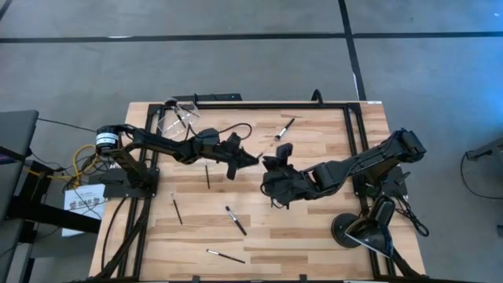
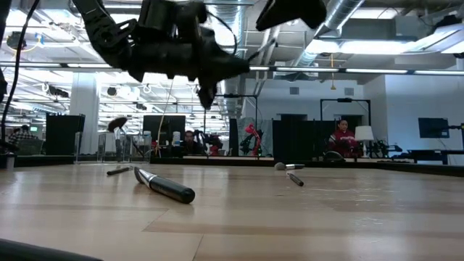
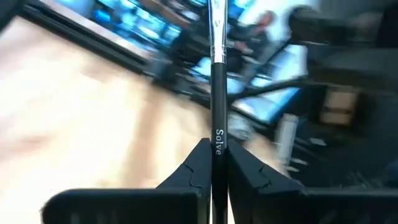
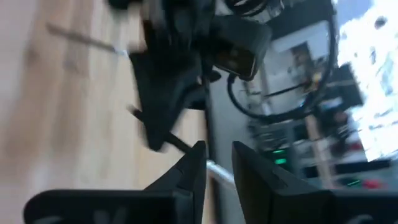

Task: Put items in baskets/containers
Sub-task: Put the eyeshadow brush into the transparent bin

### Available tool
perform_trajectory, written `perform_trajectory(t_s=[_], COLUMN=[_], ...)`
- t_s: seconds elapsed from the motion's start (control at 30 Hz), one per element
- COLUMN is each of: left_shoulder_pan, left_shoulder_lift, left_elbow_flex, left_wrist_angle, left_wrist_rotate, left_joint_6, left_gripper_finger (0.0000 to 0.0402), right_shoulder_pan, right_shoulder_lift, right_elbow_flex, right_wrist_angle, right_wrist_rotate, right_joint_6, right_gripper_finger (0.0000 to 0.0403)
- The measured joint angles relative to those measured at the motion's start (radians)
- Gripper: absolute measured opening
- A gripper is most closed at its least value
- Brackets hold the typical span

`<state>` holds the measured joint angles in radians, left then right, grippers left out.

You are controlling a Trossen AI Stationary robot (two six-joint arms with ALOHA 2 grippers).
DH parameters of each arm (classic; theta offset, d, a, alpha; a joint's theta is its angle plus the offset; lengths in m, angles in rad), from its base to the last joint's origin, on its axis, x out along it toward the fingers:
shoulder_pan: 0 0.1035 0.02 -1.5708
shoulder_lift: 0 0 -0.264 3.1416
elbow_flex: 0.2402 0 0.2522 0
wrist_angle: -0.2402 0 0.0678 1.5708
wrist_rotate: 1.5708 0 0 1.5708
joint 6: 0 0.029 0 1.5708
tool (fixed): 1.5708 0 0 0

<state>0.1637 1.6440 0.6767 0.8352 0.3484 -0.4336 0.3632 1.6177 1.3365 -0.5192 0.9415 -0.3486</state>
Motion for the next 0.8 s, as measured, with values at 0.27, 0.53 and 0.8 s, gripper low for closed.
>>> perform_trajectory(t_s=[0.27, 0.53, 0.8], left_shoulder_pan=[0.016, 0.004, -0.002], left_shoulder_lift=[0.0, -0.002, -0.001], left_elbow_flex=[-0.068, -0.109, -0.135], left_wrist_angle=[0.181, 0.297, 0.429], left_wrist_rotate=[-0.139, -0.151, -0.167], left_joint_6=[0.107, 0.155, 0.198], left_gripper_finger=[0.0026, 0.0029, 0.0027], right_shoulder_pan=[-0.012, -0.155, -0.409], right_shoulder_lift=[-0.114, -0.294, -0.335], right_elbow_flex=[-0.167, -0.588, -0.707], right_wrist_angle=[0.073, 0.937, 1.234], right_wrist_rotate=[-0.004, -0.293, -0.742], right_joint_6=[0.348, 0.17, 0.299], right_gripper_finger=[0.0067, 0.0063, 0.0064])
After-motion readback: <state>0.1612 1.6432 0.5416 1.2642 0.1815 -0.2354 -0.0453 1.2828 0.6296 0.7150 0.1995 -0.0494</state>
